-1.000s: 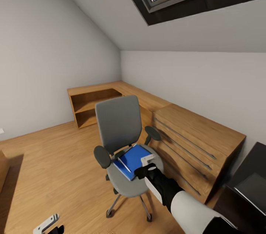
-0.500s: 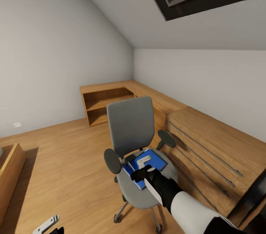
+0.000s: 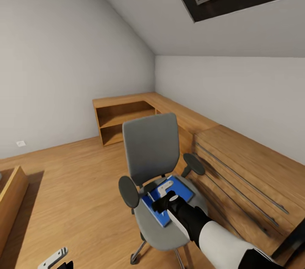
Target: In the bedroom, organize the workspace by keeping the computer under the desk, ensuring the monitor is on the desk, placing the keyboard on the desk next to the monitor, placing the mouse on the desk next to the keyboard, moving the folder from the swivel chair onto the desk next to the mouse, stacking the notebook on top of the folder with the pen on top of the notebook, and positioning the swivel chair next to the desk.
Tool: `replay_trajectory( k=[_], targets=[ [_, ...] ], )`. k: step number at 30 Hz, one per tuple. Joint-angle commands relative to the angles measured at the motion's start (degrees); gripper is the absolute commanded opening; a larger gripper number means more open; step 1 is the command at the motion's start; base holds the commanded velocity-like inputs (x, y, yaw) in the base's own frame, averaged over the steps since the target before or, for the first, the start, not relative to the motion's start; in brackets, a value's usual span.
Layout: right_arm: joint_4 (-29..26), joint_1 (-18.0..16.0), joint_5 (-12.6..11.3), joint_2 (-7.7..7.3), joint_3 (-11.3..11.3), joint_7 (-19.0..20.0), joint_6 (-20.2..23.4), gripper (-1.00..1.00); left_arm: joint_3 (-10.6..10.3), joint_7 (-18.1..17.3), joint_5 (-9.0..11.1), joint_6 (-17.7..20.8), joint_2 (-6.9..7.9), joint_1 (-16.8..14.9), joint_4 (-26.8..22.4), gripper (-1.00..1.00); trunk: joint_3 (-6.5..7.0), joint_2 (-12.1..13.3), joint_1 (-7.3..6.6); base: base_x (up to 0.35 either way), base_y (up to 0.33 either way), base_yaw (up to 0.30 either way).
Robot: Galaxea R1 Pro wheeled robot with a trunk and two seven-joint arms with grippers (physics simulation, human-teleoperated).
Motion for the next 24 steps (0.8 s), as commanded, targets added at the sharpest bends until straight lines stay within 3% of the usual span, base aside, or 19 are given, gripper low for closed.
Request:
replay_trajectory(
  k=[1,17,24],
  targets=[
    [-0.06,-0.08,-0.52,-0.08,0.45,-0.29,0.22,1.00,0.00,0.35,0.49,0.17,0.02,0.03,-0.16,1.00,-0.05,-0.03,0.01,0.184,-0.003,0.000],
    [0.02,-0.08,-0.51,-0.19,0.47,-0.20,0.13,1.00,0.56,0.70,0.55,0.20,0.10,0.03,-0.49,1.00,-0.05,-0.03,0.01,0.123,0.023,0.000],
    [0.07,-0.08,-0.51,-0.20,0.49,-0.20,0.11,1.00,5.75,0.25,0.78,0.22,-0.01,0.03,-0.75,1.00,-1.13,-2.44,1.33,0.004,0.001,0.000]
  ],
)
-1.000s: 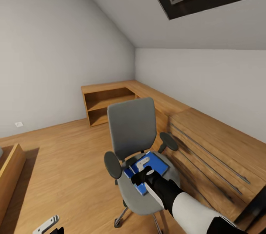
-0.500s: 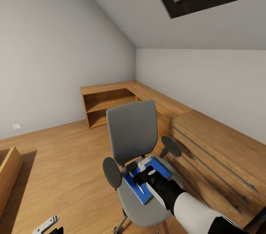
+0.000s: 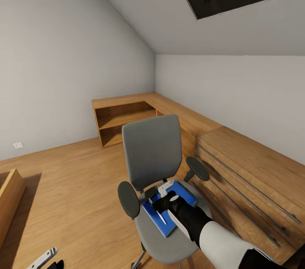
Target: In the bedroom, organize the workspace by keeping the computer under the desk, ensuring the monitor is on the desk, placing the keyboard on the desk next to the monitor, placing the mouse on the desk next to the keyboard, moving the folder from the swivel chair onto the desk next to the mouse, stacking the notebook on top of the folder with the pen on top of the notebook, and positioning the swivel chair next to the desk.
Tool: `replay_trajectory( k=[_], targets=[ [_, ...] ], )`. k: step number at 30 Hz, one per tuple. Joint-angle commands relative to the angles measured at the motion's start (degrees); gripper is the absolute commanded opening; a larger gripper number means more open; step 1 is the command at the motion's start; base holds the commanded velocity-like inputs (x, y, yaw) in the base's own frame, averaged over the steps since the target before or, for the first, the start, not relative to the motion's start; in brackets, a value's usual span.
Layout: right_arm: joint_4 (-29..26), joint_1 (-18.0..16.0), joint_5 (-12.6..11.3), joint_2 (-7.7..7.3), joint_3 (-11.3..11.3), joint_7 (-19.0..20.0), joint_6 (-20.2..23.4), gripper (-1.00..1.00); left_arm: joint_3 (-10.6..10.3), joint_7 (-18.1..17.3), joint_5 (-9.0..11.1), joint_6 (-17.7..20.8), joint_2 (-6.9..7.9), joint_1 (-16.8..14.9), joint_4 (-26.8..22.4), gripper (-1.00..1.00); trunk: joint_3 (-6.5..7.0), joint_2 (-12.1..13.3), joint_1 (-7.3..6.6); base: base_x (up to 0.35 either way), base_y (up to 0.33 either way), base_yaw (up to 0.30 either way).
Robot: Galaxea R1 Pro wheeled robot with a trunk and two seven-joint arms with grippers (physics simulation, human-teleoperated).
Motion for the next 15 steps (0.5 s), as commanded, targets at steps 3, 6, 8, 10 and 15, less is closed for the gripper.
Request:
replay_trajectory(
  k=[3,6,8,10,15],
  targets=[
    [-0.05,-0.08,-0.52,-0.13,0.42,-0.09,0.00,1.00,0.81,0.36,0.49,0.19,-0.01,0.03,-0.17,1.00,-0.59,-1.25,0.67,0.000,0.000,0.000],
    [0.18,-0.08,-0.57,-1.04,0.42,0.65,-2.11,1.00,1.10,0.42,0.47,0.19,-0.04,0.03,-0.17,1.00,-1.13,-2.45,1.33,0.000,0.000,0.000],
    [0.27,-0.08,-0.62,-1.58,0.38,1.54,-3.52,1.00,1.15,0.43,0.47,0.19,-0.05,0.03,-0.17,1.00,-1.49,-3.26,1.77,0.000,0.000,0.000],
    [0.74,-0.08,-0.64,-2.16,0.32,2.64,-5.07,1.00,1.18,0.39,0.47,0.19,-0.05,0.03,-0.17,1.00,-1.85,-4.06,2.21,0.000,0.000,0.000],
    [2.50,-0.08,-0.64,-2.73,0.20,5.59,-6.81,1.00,1.15,0.23,0.42,0.12,-0.02,0.03,-0.22,1.00,-2.75,-6.06,3.30,0.000,0.000,0.000]
  ],
)
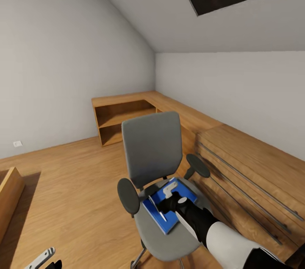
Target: In the bedroom, organize the workspace by keeping the computer under the desk, ensuring the monitor is on the desk, placing the keyboard on the desk next to the monitor, placing the mouse on the desk next to the keyboard, moving the folder from the swivel chair onto the desk next to the mouse, stacking the notebook on top of the folder with the pen on top of the notebook, and positioning the swivel chair next to the desk.
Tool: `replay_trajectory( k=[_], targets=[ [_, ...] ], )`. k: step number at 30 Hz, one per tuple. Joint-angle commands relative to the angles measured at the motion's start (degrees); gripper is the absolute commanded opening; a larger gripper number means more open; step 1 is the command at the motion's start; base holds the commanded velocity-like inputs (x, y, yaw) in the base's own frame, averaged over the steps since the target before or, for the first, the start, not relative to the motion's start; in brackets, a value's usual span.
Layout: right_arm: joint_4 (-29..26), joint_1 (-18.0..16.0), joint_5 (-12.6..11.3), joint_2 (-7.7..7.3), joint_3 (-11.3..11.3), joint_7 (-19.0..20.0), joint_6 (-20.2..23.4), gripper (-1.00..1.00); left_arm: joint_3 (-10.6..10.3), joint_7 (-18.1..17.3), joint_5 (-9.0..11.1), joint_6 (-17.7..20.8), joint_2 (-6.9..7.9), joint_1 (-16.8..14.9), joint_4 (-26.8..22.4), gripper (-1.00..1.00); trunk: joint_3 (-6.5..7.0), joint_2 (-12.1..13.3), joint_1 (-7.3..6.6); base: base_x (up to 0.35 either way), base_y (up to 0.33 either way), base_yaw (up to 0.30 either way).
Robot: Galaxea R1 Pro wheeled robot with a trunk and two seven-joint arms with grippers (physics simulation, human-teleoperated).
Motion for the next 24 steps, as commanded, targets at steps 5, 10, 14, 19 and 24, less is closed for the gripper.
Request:
replay_trajectory(
  k=[5,10,14,19,24],
  targets=[
    [0.35,-0.07,-0.42,-0.60,0.21,3.72,-0.44,1.00,0.03,0.24,0.54,0.18,0.07,0.03,-0.19,1.00,-0.95,-2.05,1.11,0.000,0.000,0.000],
    [0.32,-0.07,-0.54,-0.96,0.07,4.41,-0.52,1.00,-0.15,0.29,0.46,0.19,-0.04,0.03,-0.22,1.00,-1.85,-4.06,2.20,0.000,0.000,0.000],
    [0.26,-0.09,-0.65,-0.83,-0.05,4.08,0.00,1.00,-0.39,0.35,0.49,0.91,-0.20,0.03,-3.15,1.00,-2.57,-5.66,3.08,0.000,0.000,0.000],
    [0.24,-0.14,-0.74,-0.65,-0.34,3.90,0.79,1.00,-0.20,0.75,0.78,8.68,-0.33,0.03,-16.32,1.00,-3.46,-7.67,4.18,0.000,0.000,0.000],
    [0.18,-0.16,-0.77,-0.51,-0.42,3.86,1.18,1.00,-0.08,1.01,2.56,24.94,-0.24,-0.42,-25.38,1.00,-4.36,-9.67,5.28,0.000,0.000,0.000]
  ],
)
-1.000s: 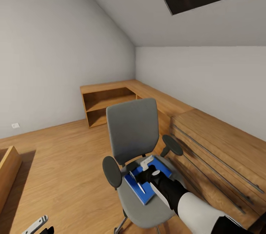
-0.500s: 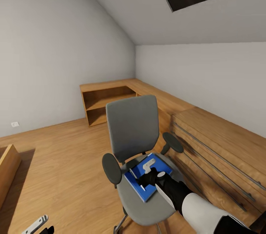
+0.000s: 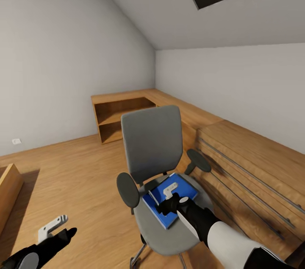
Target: In the bedroom, organize the workspace by keeping the computer under the desk, ensuring the monitor is on the desk, placing the keyboard on the desk next to the monitor, placing the mouse on the desk next to the keyboard, moving the folder from the swivel chair onto the desk next to the mouse, stacking the notebook on top of the folder with the pen on top of the notebook, and positioning the swivel chair next to the desk.
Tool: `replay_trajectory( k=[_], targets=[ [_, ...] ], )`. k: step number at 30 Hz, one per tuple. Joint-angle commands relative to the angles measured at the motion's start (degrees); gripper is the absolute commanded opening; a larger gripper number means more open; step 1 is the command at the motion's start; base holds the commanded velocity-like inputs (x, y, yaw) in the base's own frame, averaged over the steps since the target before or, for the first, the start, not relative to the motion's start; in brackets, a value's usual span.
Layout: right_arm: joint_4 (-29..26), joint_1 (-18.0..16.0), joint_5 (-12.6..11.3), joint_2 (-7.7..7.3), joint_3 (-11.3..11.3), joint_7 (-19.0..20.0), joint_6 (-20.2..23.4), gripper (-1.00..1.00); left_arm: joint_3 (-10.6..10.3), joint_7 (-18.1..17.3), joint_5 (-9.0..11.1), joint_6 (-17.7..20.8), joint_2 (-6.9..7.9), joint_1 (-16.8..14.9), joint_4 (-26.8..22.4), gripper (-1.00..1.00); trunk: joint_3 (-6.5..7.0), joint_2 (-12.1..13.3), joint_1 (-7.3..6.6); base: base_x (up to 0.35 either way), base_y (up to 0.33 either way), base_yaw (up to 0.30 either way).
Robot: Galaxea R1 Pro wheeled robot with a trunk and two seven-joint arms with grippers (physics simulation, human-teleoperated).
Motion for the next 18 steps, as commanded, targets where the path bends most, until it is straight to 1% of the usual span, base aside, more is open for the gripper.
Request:
replay_trajectory(
  k=[1,2,3,4,5,6,7,10,11,12,13,15,18],
  targets=[
    [-0.05,-0.07,-0.47,0.00,0.26,-0.05,0.27,1.00,0.07,0.52,2.24,3.31,0.10,-0.94,-1.38,1.00,-0.23,-0.44,0.23,0.000,0.000,0.000],
    [-0.06,-0.07,-0.48,-0.01,0.27,-0.05,0.28,1.00,0.15,0.53,3.22,4.49,0.16,-1.56,-1.82,1.00,-0.41,-0.84,0.45,0.000,0.000,0.000],
    [-0.06,-0.07,-0.48,-0.02,0.25,-0.05,0.30,1.00,0.43,0.55,5.39,6.24,0.32,-2.82,-2.46,1.00,-0.59,-1.24,0.67,0.000,0.000,0.000],
    [-0.07,-0.07,-0.48,-0.03,0.24,-0.06,0.31,1.00,0.64,0.55,6.53,6.88,0.43,-3.39,-2.69,1.00,-0.77,-1.65,0.89,0.000,0.000,0.000],
    [-0.07,-0.07,-0.48,-0.03,0.22,-0.06,0.32,1.00,1.11,0.58,8.78,7.80,0.73,-4.29,-3.00,1.00,-0.95,-2.05,1.10,0.000,0.000,0.000],
    [-0.07,-0.07,-0.48,-0.04,0.22,-0.04,0.32,1.00,1.35,0.59,9.84,8.13,0.86,-4.60,-3.09,1.00,-1.13,-2.45,1.32,0.000,0.000,0.000],
    [-0.07,-0.07,-0.50,-0.04,0.21,-0.03,0.31,1.00,1.70,0.65,11.59,8.59,1.00,-5.06,-3.21,1.00,-1.31,-2.85,1.54,0.000,0.000,0.000],
    [-0.09,-0.07,-0.54,-0.04,0.20,0.01,0.27,1.00,2.21,0.71,13.55,9.04,1.20,-5.54,-3.29,1.00,-1.85,-4.05,2.20,0.000,0.000,0.000],
    [-0.11,-0.07,-0.54,-0.04,0.20,0.03,0.27,1.00,2.32,0.71,13.83,9.11,1.23,-5.61,-3.30,1.00,-2.03,-4.45,2.42,0.000,0.000,0.000],
    [-0.13,-0.07,-0.55,-0.04,0.20,0.06,0.21,1.00,2.65,0.73,14.20,9.20,1.29,-5.70,-3.31,1.00,-2.21,-4.85,2.64,0.000,0.000,0.000],
    [-0.16,-0.07,-0.56,-0.04,0.19,0.11,0.06,1.00,3.47,0.74,14.49,9.28,1.28,-5.79,-3.31,1.00,-2.39,-5.26,2.86,0.000,0.000,0.000],
    [-0.21,-0.07,-0.56,-0.08,0.19,0.16,-0.01,1.00,4.00,0.74,14.63,9.28,1.20,-5.83,-3.15,1.00,-2.74,-6.06,3.30,0.000,0.000,0.000],
    [-0.34,-0.07,-0.57,-0.08,0.19,0.10,0.17,1.00,4.52,0.73,14.78,9.23,1.14,-5.86,-2.65,1.00,-2.74,-6.06,3.30,0.000,0.000,0.000]
  ],
)
